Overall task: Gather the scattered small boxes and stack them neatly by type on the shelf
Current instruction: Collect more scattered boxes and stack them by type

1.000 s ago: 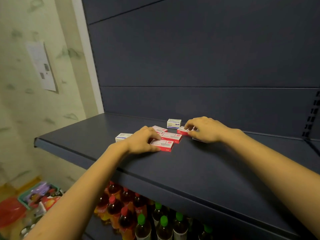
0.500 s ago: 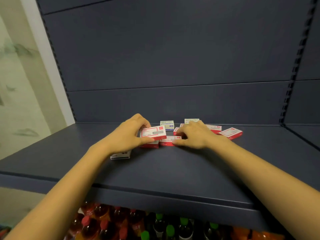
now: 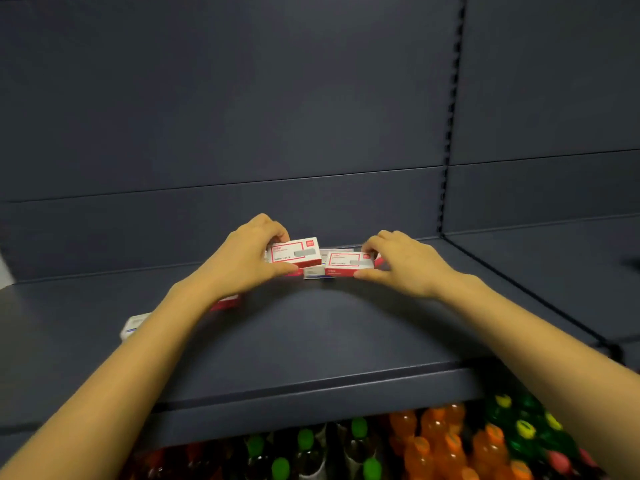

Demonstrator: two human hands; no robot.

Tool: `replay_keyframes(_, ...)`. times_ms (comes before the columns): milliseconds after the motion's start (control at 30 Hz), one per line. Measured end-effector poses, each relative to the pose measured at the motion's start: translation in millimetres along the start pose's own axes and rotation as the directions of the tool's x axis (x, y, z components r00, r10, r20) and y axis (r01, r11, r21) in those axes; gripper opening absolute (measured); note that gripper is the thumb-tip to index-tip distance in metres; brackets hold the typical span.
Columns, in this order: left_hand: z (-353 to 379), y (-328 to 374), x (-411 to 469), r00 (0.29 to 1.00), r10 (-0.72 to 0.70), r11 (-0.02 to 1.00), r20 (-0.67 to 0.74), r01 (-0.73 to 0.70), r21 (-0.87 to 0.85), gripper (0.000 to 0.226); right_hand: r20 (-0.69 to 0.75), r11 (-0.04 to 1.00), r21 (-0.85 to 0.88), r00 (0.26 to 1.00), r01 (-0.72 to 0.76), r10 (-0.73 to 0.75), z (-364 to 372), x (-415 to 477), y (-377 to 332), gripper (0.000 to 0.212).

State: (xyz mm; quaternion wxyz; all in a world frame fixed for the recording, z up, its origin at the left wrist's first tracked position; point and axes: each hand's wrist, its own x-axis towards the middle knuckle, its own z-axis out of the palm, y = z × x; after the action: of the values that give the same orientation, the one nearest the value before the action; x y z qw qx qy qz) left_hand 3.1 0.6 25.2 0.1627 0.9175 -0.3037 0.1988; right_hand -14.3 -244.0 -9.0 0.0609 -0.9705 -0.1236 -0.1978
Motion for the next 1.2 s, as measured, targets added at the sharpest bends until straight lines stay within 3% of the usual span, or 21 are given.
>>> replay_keyframes(533,98.3,263.4,88.7,0.943,0.332,0.906,-0.015,-0.323,-0.274,0.036,-0.126,0.928,-0.089,0.929,-0.361,0.349,-122.7,-209.5,197.0,0.044)
replay_keyframes(933,180.7,456.2,104.2,0.914,0.4,0.838,-0.069,-0.395,-0.377,0.041,-0.113,0.854,-0.222,0.882,-0.472,0.458,-178.7,-366.1,339.5,0.046)
replay_keyframes(1200,224.6,555.3,147.5,0.891,0.453,0.82,-0.041,-0.434,-0.374,0.036,-0.126,0.794,-0.234,0.827,-0.562,0.548,-202.0,-420.7,422.2,0.048)
